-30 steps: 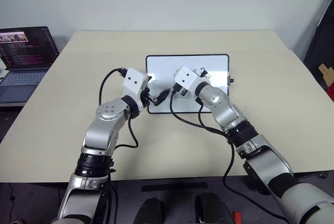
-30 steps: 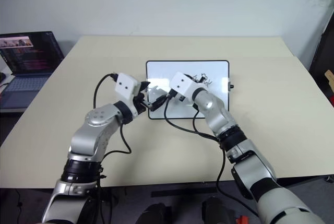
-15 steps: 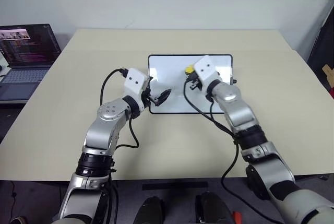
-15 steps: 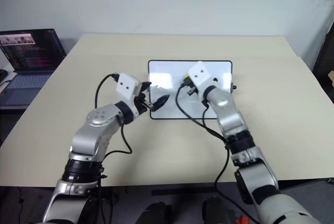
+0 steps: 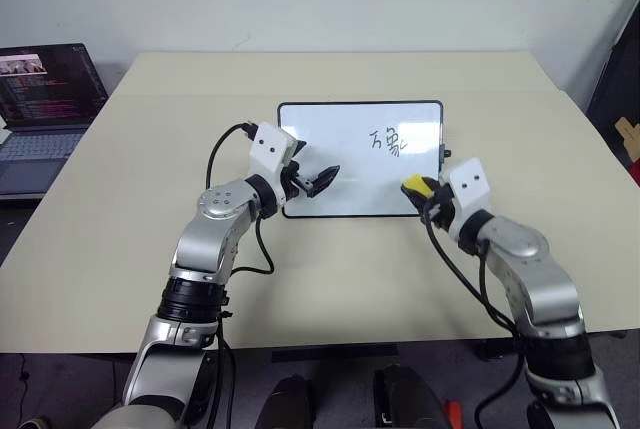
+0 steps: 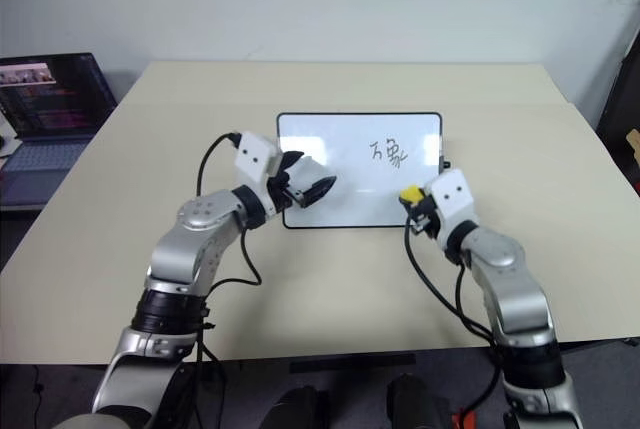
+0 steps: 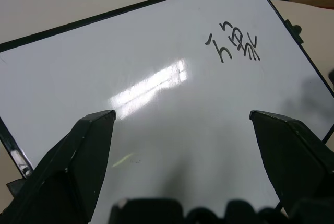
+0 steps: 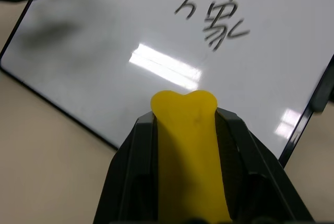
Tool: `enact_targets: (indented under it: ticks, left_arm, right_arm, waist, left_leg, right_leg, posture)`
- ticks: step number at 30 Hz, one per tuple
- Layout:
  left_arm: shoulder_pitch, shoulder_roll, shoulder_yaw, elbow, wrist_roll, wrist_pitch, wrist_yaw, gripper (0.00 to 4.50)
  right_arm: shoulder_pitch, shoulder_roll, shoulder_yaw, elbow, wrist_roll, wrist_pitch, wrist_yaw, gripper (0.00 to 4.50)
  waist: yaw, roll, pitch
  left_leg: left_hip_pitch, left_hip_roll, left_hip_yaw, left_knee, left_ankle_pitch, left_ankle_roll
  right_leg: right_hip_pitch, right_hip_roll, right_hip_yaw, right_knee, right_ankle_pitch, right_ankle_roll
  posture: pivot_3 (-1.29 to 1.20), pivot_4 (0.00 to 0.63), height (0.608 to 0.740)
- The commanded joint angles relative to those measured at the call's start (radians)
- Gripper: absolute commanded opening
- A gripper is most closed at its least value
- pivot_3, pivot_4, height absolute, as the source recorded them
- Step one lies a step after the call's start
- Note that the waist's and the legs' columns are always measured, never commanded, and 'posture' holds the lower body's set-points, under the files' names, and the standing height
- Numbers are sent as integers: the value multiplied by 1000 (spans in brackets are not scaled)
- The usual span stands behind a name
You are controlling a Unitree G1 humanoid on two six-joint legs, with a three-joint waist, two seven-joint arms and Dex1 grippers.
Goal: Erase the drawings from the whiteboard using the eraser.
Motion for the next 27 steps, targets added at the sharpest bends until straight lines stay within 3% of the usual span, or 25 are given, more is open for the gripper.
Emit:
enact_targets:
  ticks: [1, 8, 12, 17, 27]
  left_arm:
    - [-32, 8, 1, -4, 4, -34, -20, 4500]
    - [-46, -3, 7, 15, 1, -37, -21, 4500]
    - [-48, -11, 21, 10, -20, -9, -18, 4500]
    - [-50, -2, 16, 8, -19, -2, -29, 4500]
    - [-17, 4, 9, -49, -16, 17, -31, 4500]
  right_arm:
    - [8, 5, -14, -73, 6, 8, -36, 1144]
    - [-3, 11, -18, -60, -4, -40, -97, 1144]
    - [-95, 28, 13, 2, -48, -153, -141, 1144]
    - [-276, 45, 123, 213, -165, -277, -174, 1144]
    - [-580, 112, 115, 713, -226, -507, -275, 1144]
  waist:
    - [0, 0, 0]
    - [1, 0, 0]
    - [-2, 0, 0]
    - [-2, 0, 0]
    - [-1, 0, 0]
  left_leg:
    - [0, -1, 0, 0, 0, 0]
    - [1, -1, 0, 0, 0, 0]
    - [1, -1, 0, 0, 0, 0]
    - [2, -1, 1, 0, 0, -1]
    - [1, -1, 2, 0, 2, -4]
  right_leg:
    - [0, 0, 0, 0, 0, 0]
    - [0, 0, 0, 1, 0, 0]
    - [0, 0, 0, 1, 0, 0]
    - [0, 2, 0, 2, 0, 0]
    - [0, 1, 1, 1, 0, 0]
  posture:
    - [0, 150, 740]
    - [0, 150, 740]
    - [0, 150, 740]
    - [0, 150, 740]
    - [0, 150, 740]
